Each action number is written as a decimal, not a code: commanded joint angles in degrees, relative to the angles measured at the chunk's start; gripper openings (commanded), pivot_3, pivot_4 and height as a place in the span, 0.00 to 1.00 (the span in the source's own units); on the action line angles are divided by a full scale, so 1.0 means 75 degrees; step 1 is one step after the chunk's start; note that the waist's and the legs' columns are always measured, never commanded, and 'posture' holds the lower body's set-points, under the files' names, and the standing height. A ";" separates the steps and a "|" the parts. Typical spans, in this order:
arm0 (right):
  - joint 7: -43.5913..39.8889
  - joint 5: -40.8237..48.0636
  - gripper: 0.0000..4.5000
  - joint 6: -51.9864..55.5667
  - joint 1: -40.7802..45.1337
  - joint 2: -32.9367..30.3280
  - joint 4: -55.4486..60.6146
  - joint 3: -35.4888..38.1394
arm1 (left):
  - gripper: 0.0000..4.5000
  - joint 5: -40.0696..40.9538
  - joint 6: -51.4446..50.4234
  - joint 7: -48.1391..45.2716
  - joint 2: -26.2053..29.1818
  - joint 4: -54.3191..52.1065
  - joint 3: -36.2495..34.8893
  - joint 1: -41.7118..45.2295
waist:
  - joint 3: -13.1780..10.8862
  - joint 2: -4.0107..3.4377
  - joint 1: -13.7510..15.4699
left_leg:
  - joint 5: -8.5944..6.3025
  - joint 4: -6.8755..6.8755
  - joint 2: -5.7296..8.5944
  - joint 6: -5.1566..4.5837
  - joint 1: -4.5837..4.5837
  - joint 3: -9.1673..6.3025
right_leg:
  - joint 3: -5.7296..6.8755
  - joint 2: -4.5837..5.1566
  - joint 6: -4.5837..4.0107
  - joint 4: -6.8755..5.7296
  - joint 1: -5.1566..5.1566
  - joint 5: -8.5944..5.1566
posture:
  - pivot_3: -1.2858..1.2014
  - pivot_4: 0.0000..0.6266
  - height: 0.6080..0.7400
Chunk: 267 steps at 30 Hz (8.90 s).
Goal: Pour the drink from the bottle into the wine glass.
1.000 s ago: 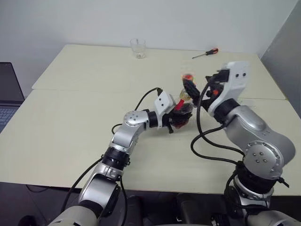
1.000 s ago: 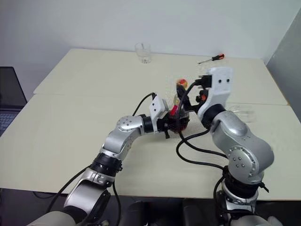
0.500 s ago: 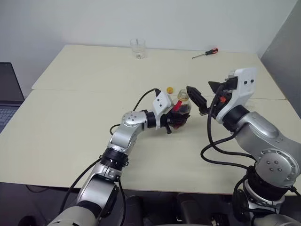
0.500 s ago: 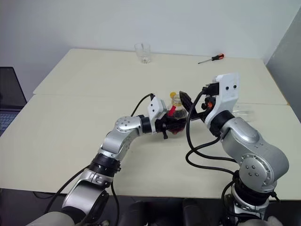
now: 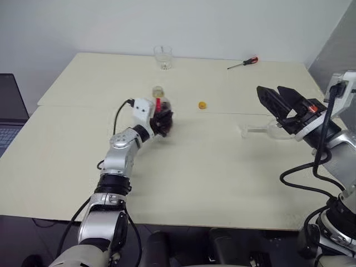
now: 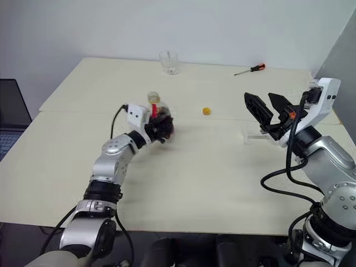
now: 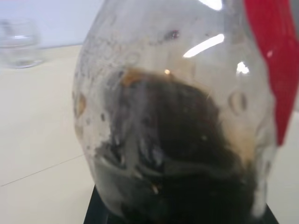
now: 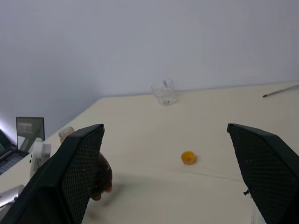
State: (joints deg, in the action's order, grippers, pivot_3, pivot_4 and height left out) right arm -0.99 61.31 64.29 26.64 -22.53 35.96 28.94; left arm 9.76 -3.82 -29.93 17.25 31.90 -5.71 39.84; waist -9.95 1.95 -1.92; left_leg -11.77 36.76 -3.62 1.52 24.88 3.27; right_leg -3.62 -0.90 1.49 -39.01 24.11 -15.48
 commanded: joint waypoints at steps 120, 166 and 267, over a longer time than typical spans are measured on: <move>0.4700 -0.1383 1.00 -0.1063 0.2988 0.3047 -0.5675 0.3295 | 0.99 0.0731 -0.3098 -0.2803 0.2101 -0.5197 0.1700 -0.1502 | 0.0017 0.0021 -0.0182 | 0.0000 -0.0015 0.0001 0.0000 -0.0009 0.0006 | -0.0012 0.0002 -0.0024 0.0000 0.0010 0.0030 | 0.52 0.24 1.00; -0.0196 -0.5883 0.04 -0.6010 0.2713 0.2897 -0.7747 -0.4127 | 1.00 0.1297 -0.4414 -0.2560 0.2969 -0.6358 0.0942 -0.2717 | 0.0003 0.0002 -0.0200 | 0.0001 -0.0069 -0.0006 0.0002 -0.0011 0.0007 | -0.0035 0.0005 -0.0038 0.0005 0.0040 0.0031 | 0.52 0.24 1.00; -0.2850 -0.7616 0.12 -0.7218 0.0473 0.2785 -0.7073 -0.5188 | 1.00 0.2291 -0.4057 -0.2705 0.3116 -0.6044 -0.0135 -0.3612 | 0.0080 0.0090 -0.0170 | 0.0003 -0.0062 -0.0011 0.0005 -0.0073 0.0007 | -0.0025 0.0006 -0.0061 -0.0013 -0.0008 0.0019 | 0.52 0.24 1.00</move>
State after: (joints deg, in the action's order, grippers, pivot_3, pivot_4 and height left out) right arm -21.55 4.51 9.65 30.79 -1.69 -17.20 -9.39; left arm 26.74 -35.48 -50.35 40.73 -12.71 -6.52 11.83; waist -9.35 2.63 -3.19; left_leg -11.75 36.29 -3.70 1.56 24.34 3.32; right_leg -3.80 -0.85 1.03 -39.11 24.05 -15.33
